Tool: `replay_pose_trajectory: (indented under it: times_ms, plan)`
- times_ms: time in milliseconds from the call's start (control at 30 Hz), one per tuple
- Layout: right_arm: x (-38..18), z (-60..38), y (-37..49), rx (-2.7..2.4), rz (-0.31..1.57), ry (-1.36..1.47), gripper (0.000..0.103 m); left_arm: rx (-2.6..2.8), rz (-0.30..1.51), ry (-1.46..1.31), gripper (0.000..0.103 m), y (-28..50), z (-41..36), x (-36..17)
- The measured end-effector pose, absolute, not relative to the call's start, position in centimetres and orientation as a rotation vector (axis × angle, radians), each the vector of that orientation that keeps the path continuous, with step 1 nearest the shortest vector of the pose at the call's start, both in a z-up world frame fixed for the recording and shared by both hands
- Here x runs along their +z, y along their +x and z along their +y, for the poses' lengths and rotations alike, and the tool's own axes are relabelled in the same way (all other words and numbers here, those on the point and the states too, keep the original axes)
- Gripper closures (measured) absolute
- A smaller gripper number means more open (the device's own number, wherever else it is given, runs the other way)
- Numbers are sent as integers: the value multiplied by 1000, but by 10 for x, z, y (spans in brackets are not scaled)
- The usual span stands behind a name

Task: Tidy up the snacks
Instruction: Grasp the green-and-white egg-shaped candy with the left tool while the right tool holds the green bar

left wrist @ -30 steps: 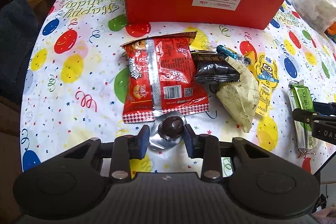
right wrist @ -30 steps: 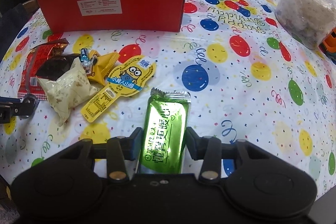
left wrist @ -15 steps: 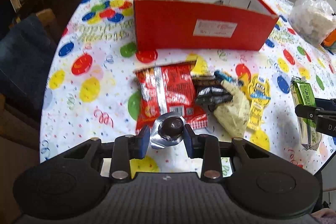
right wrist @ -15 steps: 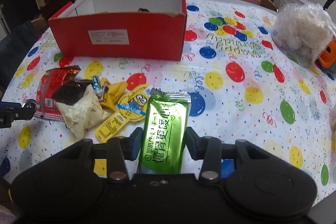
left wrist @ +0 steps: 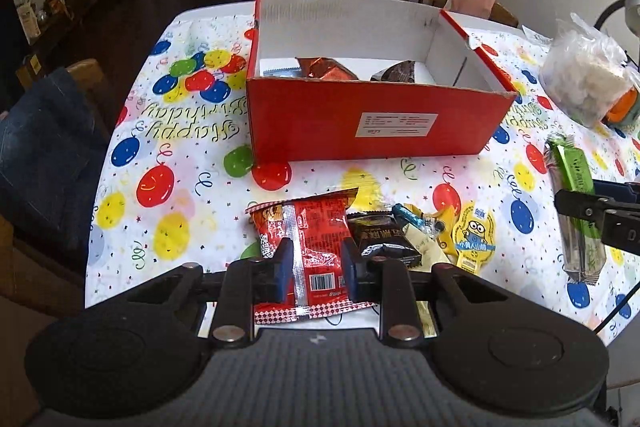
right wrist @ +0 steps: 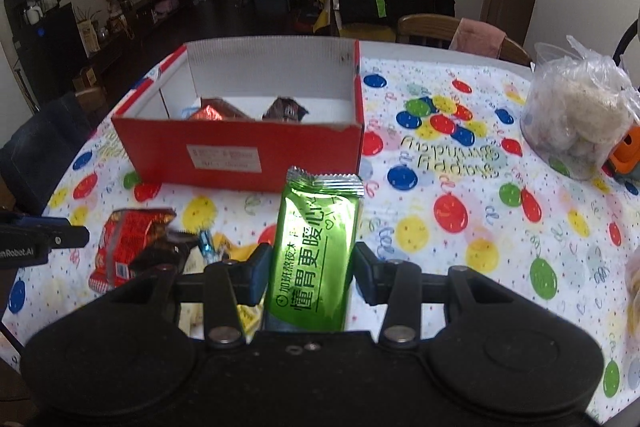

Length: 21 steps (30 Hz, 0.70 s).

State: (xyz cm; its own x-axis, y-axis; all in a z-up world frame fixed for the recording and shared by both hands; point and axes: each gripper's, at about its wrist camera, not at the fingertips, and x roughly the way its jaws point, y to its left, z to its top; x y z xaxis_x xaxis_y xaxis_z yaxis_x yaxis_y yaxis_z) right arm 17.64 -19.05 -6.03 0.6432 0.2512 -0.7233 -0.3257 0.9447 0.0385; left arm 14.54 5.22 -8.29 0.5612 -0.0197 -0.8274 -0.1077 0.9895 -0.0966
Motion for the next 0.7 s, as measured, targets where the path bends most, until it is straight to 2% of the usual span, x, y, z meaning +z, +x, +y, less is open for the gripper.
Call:
replay_pose_trajectory:
  times_ms: [133, 467, 500, 600, 700]
  plan:
    - [-60, -193, 179, 330, 808, -86, 61, -11, 1034, -180, 78, 145, 56, -92]
    - [-74, -199, 170, 325, 862, -68, 61, -236, 1162, -52, 76, 125, 13, -122]
    - [-75, -200, 168, 326, 866, -66, 61, -260, 1174, -47, 71, 125, 9, -125]
    - [-79, -200, 162, 326, 874, -62, 61, -301, 1198, -33, 41, 122, -1, -132]
    - [-81, -202, 156, 321, 881, -57, 61, -309, 1192, 17, 39, 121, -9, -137]
